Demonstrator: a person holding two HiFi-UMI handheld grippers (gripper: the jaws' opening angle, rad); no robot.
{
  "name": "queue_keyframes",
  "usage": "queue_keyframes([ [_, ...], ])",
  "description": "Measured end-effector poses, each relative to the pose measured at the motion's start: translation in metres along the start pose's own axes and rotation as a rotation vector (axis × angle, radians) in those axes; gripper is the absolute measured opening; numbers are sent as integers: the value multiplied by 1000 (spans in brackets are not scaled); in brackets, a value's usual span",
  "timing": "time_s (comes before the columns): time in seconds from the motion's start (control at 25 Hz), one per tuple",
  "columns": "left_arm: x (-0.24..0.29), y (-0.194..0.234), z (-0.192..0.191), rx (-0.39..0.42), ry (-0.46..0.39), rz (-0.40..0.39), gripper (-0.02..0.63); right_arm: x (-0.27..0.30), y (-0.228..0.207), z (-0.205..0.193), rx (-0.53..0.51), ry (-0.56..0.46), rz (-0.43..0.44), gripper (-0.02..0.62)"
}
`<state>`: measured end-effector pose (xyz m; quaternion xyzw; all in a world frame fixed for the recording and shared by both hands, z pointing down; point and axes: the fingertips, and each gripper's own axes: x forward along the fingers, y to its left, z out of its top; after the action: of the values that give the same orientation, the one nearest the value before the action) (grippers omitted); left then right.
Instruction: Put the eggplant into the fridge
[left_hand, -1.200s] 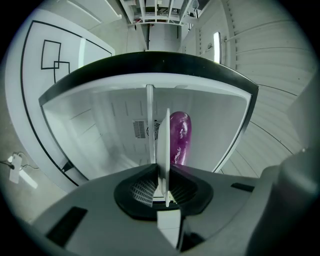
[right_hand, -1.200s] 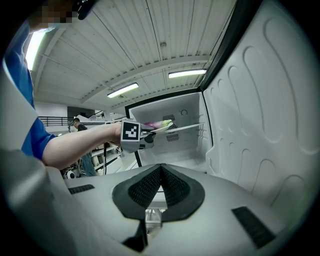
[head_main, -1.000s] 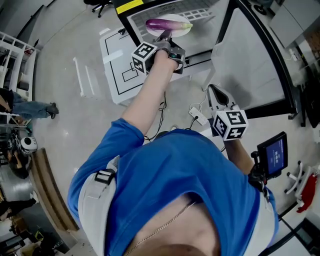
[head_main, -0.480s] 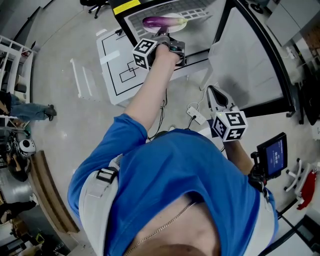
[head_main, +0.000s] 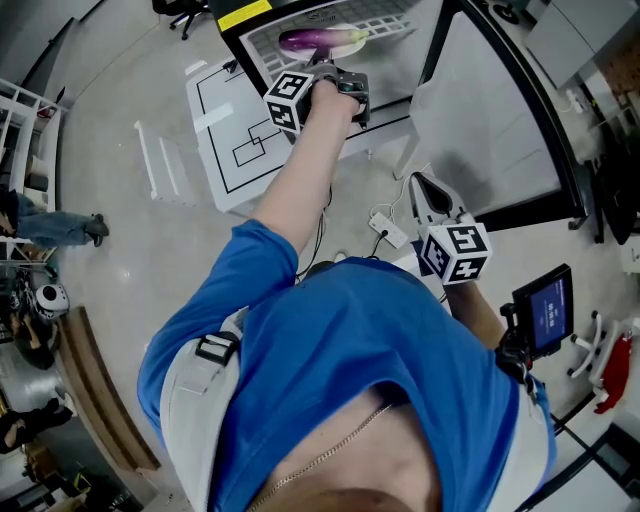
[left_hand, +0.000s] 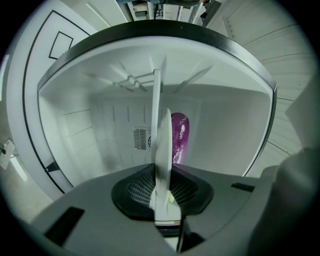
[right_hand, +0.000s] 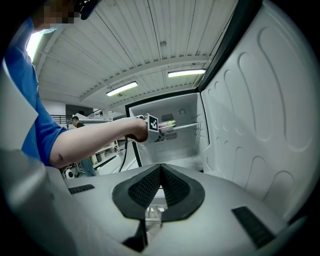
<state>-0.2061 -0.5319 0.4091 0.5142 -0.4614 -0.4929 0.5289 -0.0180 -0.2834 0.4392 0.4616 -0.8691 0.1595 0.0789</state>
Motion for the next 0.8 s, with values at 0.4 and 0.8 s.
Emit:
queue_keyframes([
  [0.4, 4, 1, 3, 25, -9, -33, 55, 0, 0, -1, -7, -1, 7, 2],
  [0.8, 0, -8, 0, 103, 26, -127, 127, -1, 5, -3, -6, 0, 25, 2],
])
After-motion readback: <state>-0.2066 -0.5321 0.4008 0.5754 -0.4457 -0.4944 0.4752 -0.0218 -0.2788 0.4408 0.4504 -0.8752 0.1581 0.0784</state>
